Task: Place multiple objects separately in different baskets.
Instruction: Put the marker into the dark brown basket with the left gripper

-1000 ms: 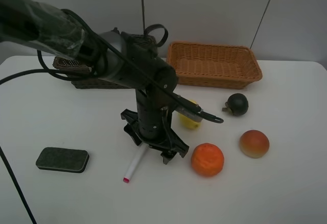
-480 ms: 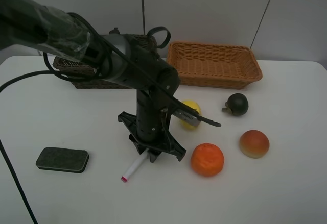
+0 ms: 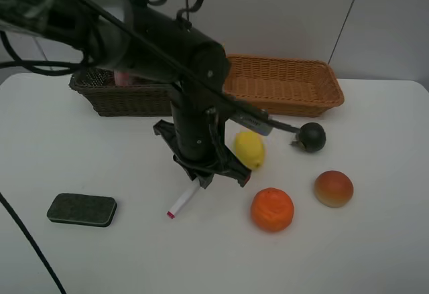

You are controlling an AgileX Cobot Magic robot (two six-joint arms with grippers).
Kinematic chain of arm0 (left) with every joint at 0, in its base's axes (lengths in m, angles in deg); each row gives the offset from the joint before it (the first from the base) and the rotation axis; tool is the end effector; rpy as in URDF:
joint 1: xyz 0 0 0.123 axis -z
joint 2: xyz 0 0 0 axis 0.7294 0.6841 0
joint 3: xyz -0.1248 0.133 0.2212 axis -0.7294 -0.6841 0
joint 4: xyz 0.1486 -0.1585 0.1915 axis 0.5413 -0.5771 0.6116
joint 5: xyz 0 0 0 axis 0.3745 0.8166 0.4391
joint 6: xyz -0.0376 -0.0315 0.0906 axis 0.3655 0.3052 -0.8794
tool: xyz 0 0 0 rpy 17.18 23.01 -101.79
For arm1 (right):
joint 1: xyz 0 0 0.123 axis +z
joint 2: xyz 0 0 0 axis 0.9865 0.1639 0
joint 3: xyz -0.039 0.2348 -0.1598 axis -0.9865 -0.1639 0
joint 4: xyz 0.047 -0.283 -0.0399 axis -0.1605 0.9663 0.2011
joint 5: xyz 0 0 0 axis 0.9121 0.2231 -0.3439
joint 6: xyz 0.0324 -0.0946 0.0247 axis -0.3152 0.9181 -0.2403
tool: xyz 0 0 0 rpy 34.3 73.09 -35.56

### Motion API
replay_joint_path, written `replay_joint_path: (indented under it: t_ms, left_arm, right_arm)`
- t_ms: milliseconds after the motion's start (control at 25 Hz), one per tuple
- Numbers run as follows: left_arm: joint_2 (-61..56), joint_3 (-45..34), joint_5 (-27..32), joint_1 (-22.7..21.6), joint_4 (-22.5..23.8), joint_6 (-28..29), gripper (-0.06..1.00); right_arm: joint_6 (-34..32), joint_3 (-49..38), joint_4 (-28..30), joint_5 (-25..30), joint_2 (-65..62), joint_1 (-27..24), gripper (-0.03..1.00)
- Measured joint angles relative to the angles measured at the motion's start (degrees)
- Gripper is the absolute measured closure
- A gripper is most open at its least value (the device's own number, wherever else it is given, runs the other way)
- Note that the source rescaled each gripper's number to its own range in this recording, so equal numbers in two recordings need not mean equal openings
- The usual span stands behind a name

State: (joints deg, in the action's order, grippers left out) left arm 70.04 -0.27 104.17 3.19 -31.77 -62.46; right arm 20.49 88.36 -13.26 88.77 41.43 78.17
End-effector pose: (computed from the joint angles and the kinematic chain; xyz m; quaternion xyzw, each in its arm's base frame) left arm 0.2722 -0.3209 0.1292 0.3054 0.9462 -0.0461 0.0962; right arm 0.0323 -0.0129 0.2980 0.0952 0.8421 -0.0284 0.5301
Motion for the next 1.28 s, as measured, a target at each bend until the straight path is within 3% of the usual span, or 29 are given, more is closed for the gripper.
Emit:
replay_joint_path:
  t_ms: [80, 200, 440, 600, 760, 840, 880, 960, 1000, 1080, 1280]
  left_arm:
    - [-6.1, 0.0, -4.3, -2.2, 1.5, 0.0, 0.93]
    - [-11.7, 0.4, -13.2, -9.2, 4.1, 0.0, 0.93]
    - [-10.1, 3.3, -29.5, -22.3, 4.6, 0.0, 0.93]
    - [-3.3, 6.8, -38.8, -26.3, 4.4, 0.3, 0.93]
    - [3.2, 9.9, -41.9, -27.9, 4.8, -0.1, 0.93]
    - [5.5, 11.1, -42.1, -28.1, 5.5, -0.9, 0.79]
    - [6.2, 11.6, -42.3, -28.1, 5.6, -1.1, 0.63]
    - [6.9, 12.0, -42.5, -28.1, 5.7, -1.5, 0.2]
    - [6.9, 12.2, -42.6, -28.1, 5.7, -1.6, 0.08]
    - [7.0, 12.3, -42.8, -28.1, 5.7, -2.6, -0.02]
    - [6.5, 13.8, -39.1, -27.9, 5.7, -2.9, -0.05]
  right_arm:
    - [0.0, 0.0, 0.0, 0.0, 0.0, 0.0, 0.02]
    - [0.0, 0.0, 0.0, 0.0, 0.0, 0.0, 0.02]
    - [0.0, 0.0, 0.0, 0.0, 0.0, 0.0, 0.02]
    - [0.0, 0.0, 0.0, 0.0, 0.0, 0.0, 0.02]
    - [0.0, 0.0, 0.0, 0.0, 0.0, 0.0, 0.02]
    - [0.0, 0.0, 0.0, 0.0, 0.0, 0.0, 0.02]
    - [0.0, 0.0, 0.0, 0.0, 0.0, 0.0, 0.02]
    - [0.0, 0.0, 0.0, 0.0, 0.0, 0.0, 0.02]
    - [0.0, 0.0, 0.0, 0.0, 0.0, 0.0, 0.02]
    - [0.0, 0.0, 0.0, 0.0, 0.0, 0.0, 0.02]
    - [0.0, 0.0, 0.0, 0.0, 0.0, 0.0, 0.02]
